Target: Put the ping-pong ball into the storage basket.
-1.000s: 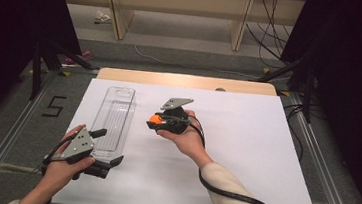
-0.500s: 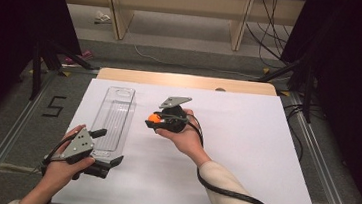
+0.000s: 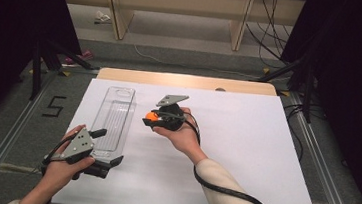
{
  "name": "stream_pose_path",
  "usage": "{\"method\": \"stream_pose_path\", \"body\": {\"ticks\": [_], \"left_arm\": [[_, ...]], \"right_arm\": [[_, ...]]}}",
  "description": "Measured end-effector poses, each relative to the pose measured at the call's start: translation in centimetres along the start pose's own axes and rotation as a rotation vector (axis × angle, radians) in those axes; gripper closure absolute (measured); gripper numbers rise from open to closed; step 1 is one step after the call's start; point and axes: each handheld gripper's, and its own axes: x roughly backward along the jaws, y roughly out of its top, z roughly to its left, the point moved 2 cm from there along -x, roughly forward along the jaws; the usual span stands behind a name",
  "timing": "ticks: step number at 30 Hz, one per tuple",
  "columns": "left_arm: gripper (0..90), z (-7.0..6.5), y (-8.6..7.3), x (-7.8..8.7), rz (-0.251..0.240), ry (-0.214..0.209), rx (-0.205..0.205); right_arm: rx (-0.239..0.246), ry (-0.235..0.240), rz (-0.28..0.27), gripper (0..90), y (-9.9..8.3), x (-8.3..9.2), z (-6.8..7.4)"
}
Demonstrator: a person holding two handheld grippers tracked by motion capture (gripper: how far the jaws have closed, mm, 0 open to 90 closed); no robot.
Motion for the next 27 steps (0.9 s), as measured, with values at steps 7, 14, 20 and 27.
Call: {"method": "stream_pose_path", "body": {"ticks": [7, 14, 20, 27], "left_arm": [[0.0, 0.0, 0.0, 0.0, -0.001, 0.001, 0.0], [0.0, 0.0, 0.0, 0.0, 0.0, 0.0, 0.0], [0.0, 0.0, 0.0, 0.0, -0.002, 0.0, 0.002], [0.0, 0.0, 0.0, 0.0, -0.001, -0.002, 0.001]], "right_arm": [[0.001, 0.002, 0.004, 51.5, 0.2, -0.6, 0.1], [0.004, 0.0, 0.009, 51.6, 0.4, -0.8, 0.2], [0.003, 0.0, 0.011, 51.6, 0.5, -1.0, 0.1], [0.006, -0.002, 0.016, 51.6, 0.5, -1.2, 0.2]]}}
